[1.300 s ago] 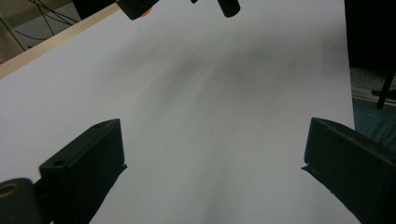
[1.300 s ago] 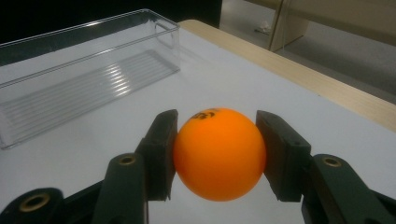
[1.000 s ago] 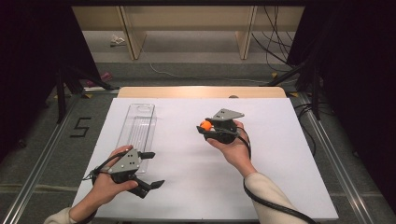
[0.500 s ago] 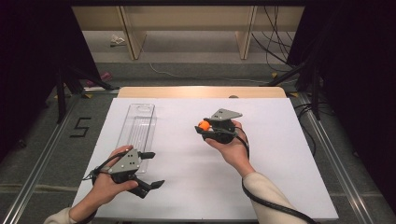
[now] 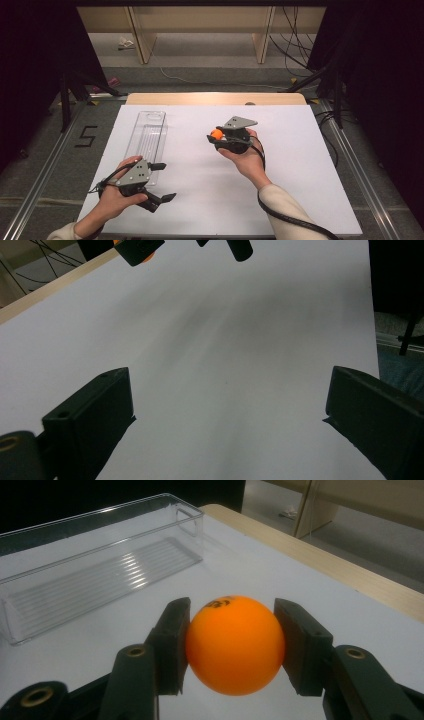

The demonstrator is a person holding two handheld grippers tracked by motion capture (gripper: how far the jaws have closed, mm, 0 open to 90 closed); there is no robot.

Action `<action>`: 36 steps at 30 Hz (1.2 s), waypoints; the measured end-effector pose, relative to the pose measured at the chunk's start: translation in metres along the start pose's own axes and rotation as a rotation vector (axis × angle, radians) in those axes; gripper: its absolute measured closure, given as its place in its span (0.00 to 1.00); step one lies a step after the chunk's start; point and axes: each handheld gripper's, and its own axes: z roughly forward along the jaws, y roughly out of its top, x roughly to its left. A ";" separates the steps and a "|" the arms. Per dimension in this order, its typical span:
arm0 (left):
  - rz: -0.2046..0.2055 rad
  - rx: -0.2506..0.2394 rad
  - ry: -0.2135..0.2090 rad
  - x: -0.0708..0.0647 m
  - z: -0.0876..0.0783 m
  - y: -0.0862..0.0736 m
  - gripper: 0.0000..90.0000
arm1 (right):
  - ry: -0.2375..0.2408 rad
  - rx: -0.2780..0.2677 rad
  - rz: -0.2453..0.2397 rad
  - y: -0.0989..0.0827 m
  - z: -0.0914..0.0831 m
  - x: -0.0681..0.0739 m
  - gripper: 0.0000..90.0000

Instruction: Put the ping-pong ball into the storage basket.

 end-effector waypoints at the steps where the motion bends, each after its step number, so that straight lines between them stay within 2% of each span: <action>1: 0.000 0.000 0.000 0.000 0.000 0.000 0.05 | 0.001 0.000 -0.001 0.000 0.000 0.000 0.57; 36: 0.003 0.003 -0.003 0.000 0.000 0.000 0.05 | 0.021 -0.005 -0.006 0.004 0.007 0.007 0.57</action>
